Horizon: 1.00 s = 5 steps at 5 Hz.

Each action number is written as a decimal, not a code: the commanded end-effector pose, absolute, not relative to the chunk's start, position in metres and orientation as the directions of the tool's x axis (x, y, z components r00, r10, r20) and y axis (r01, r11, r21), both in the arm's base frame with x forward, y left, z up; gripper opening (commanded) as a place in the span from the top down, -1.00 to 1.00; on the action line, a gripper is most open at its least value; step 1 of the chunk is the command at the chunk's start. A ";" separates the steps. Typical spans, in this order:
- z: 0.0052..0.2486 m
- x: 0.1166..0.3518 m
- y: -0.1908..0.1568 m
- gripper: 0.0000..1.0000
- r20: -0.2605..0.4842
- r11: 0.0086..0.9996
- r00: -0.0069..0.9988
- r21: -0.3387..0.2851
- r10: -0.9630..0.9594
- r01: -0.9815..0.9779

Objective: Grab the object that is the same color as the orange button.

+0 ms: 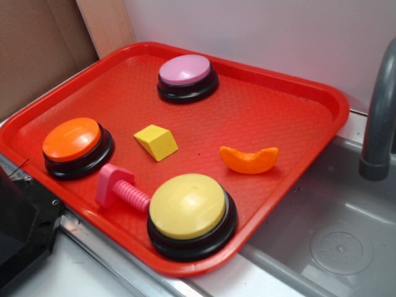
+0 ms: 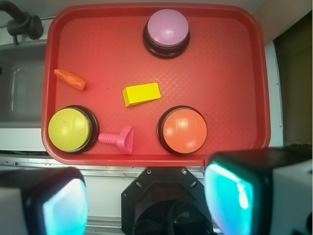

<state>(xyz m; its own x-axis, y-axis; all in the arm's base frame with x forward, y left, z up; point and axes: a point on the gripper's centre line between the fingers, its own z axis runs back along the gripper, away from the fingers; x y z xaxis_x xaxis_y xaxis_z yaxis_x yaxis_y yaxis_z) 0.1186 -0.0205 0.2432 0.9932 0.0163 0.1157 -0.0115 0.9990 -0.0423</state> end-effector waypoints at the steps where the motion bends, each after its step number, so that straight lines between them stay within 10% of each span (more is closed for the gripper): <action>1: 0.243 0.119 -0.021 -1.00 0.116 0.999 0.993 -0.042 0.016 -0.012; 3: 0.220 0.156 -0.035 -1.00 0.123 0.970 0.969 -0.088 -0.216 0.228; 5: 0.181 0.204 -0.080 -1.00 0.191 0.849 0.834 -0.006 -0.517 0.528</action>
